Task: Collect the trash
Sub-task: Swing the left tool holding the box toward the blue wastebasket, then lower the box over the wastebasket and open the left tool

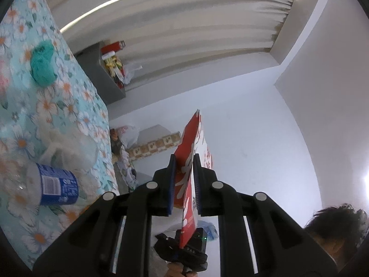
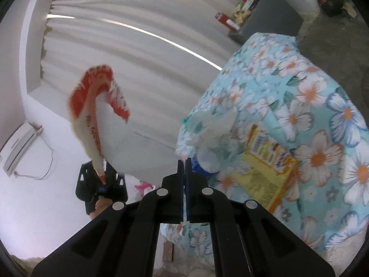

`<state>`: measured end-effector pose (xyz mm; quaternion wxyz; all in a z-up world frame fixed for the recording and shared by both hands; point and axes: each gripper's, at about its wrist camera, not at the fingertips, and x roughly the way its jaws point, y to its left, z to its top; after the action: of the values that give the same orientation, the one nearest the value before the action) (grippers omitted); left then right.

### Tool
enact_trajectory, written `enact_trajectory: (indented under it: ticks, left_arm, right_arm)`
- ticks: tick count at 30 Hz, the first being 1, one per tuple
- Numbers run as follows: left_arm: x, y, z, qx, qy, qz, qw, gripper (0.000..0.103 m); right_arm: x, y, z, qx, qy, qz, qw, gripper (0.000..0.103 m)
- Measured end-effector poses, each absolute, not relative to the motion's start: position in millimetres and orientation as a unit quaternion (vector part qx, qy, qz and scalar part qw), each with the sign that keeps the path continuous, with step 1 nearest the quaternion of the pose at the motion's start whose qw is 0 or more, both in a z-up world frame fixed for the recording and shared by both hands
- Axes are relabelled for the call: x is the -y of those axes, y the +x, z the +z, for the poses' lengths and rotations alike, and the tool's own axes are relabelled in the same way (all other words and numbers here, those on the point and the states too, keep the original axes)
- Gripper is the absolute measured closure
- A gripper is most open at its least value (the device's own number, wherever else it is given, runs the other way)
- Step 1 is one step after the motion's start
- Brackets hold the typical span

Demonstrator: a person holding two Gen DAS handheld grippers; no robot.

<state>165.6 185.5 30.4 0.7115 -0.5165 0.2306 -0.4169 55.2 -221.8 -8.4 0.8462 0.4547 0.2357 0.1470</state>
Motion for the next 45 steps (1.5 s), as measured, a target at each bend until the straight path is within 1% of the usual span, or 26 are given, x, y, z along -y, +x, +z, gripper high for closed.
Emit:
enact_trajectory:
  ticks: [5, 12, 20, 26, 32, 35, 40, 45]
  left_arm:
    - [-202, 160, 32, -0.217, -0.512, -0.399, 0.729, 0.091]
    - [-210, 155, 32, -0.220, -0.506, -0.383, 0.741, 0.091]
    - [-192, 150, 42, -0.228, -0.476, -0.388, 0.756, 0.091]
    - [-157, 152, 50, -0.250, -0.443, -0.403, 0.761, 0.091]
    - [-93, 161, 70, -0.279, -0.365, -0.425, 0.780, 0.091]
    - [-47, 171, 85, -0.292, -0.308, -0.444, 0.789, 0.091]
    - [56, 193, 98, -0.328, -0.199, -0.481, 0.789, 0.092]
    - [186, 216, 83, -0.377, -0.072, -0.506, 0.772, 0.092]
  right_arm:
    - [232, 51, -8, -0.228, 0.463, 0.134, 0.846, 0.102]
    - [236, 48, 0, -0.215, 0.464, 0.138, 0.848, 0.102]
    - [248, 28, 19, -0.172, 0.475, 0.151, 0.850, 0.102]
    - [275, -3, 34, -0.124, 0.483, 0.132, 0.857, 0.102]
    - [321, -50, 42, -0.067, 0.491, 0.081, 0.865, 0.102]
    - [347, -75, 43, -0.045, 0.492, 0.045, 0.868, 0.102]
    - [395, -108, 43, -0.026, 0.486, -0.028, 0.873, 0.102]
    - [456, -116, 30, -0.033, 0.485, -0.106, 0.867, 0.102]
